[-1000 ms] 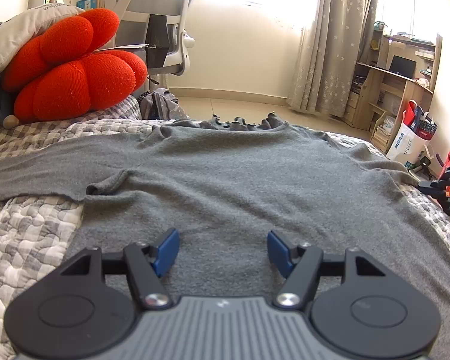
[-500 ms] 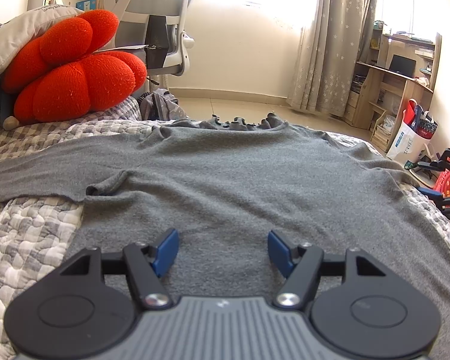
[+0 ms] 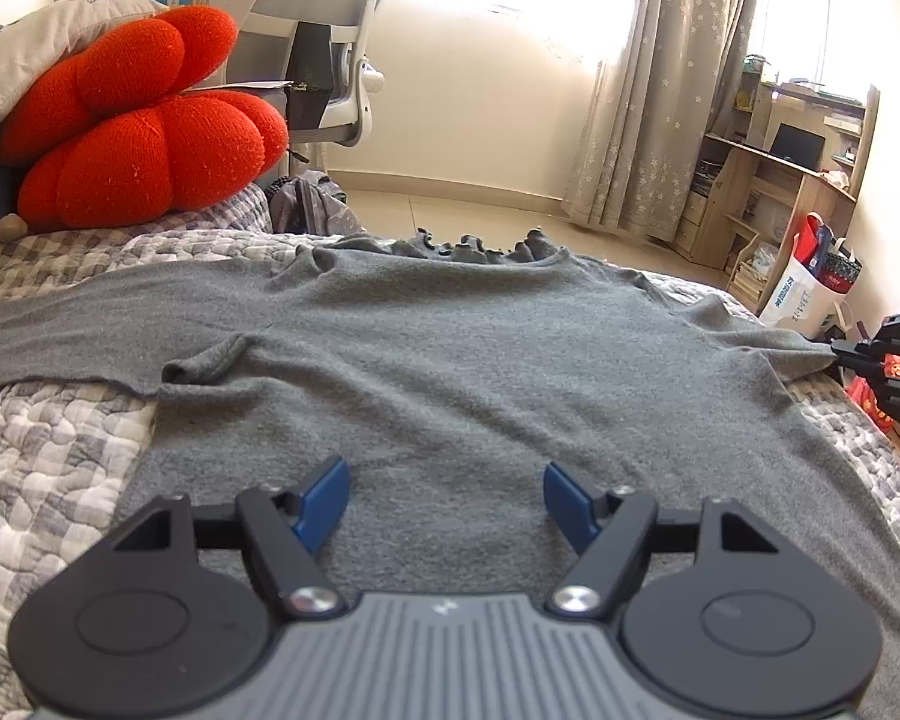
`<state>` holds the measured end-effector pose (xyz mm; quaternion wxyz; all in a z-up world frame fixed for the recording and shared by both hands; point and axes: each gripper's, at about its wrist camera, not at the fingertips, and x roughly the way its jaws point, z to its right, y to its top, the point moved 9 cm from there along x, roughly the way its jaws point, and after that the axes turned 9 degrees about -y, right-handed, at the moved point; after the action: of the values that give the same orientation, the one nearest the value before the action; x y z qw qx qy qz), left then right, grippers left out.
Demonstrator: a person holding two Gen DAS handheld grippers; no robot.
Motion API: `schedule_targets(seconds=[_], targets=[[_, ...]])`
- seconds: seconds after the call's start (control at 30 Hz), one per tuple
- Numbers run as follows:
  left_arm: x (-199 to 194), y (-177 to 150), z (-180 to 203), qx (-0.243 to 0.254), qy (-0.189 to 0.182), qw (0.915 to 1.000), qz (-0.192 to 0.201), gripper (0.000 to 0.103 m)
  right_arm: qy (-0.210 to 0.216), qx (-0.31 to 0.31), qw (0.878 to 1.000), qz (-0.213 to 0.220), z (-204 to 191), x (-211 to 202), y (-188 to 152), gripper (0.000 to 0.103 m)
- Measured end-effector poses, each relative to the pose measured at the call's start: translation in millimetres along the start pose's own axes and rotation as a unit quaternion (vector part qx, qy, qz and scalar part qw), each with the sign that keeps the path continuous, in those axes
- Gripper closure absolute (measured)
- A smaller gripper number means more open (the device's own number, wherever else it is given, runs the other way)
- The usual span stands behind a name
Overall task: Fold clothes
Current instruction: 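Release the sleeve with the right gripper and move it toward the shirt side edge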
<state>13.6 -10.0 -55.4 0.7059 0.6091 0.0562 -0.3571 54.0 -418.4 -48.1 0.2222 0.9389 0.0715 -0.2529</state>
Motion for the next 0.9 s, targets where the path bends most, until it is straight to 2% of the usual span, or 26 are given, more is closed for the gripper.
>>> schedule_targets(seconds=[0.03,0.17,0.33,0.43,0.5,0.53,0.67,0.73,0.77,0.8,0.9], targets=[[0.1,0.4,-0.7,-0.005,-0.009,0.9999,0.0,0.024,0.003,0.001,1.0,-0.001,-2.2,-2.5,1.8,0.098],[-0.8,0.3,-1.2,-0.014,-0.018,0.9997,0.004,0.024,0.01,0.007,1.0,0.001,-4.4,-8.0,9.9,0.098],[-0.2,0.2,0.0,-0.009,-0.015,0.9998,0.003,0.023,-0.037,0.02,0.999,-0.011,20.5,5.3,-0.6,0.096],[-0.7,-0.2,-0.1,-0.008,-0.014,0.9999,0.003,0.023,-0.038,0.045,0.998,-0.02,34.7,9.4,-6.6,0.096],[-1.1,-0.8,0.3,-0.007,-0.013,0.9999,0.003,0.023,-0.026,0.053,0.998,-0.014,33.3,1.0,-6.4,0.089],[-1.1,-0.8,0.3,-0.006,-0.012,0.9999,0.002,0.023,-0.025,0.049,0.998,-0.012,31.0,-2.8,-7.0,0.089],[-1.3,-0.7,0.5,-0.005,-0.011,0.9999,0.002,0.023,-0.017,0.004,0.999,-0.034,9.3,-13.7,-25.5,0.087],[-1.3,-0.8,0.6,-0.005,-0.011,0.9999,0.002,0.023,-0.011,-0.035,0.998,-0.056,-3.8,-17.2,-43.3,0.079],[-1.3,-0.7,0.4,-0.005,-0.01,0.9999,0.002,0.023,-0.012,-0.065,0.995,-0.069,-10.6,-19.3,-54.6,0.069],[-1.8,-0.8,0.5,-0.005,-0.009,0.9999,0.002,0.023,-0.012,-0.093,0.992,-0.079,-16.0,-22.4,-64.9,0.062],[-10.2,-1.8,-3.9,-0.011,0.013,0.9999,0.0,0.022,-0.008,-0.161,0.982,-0.095,-25.8,-38.7,-91.5,0.062]])
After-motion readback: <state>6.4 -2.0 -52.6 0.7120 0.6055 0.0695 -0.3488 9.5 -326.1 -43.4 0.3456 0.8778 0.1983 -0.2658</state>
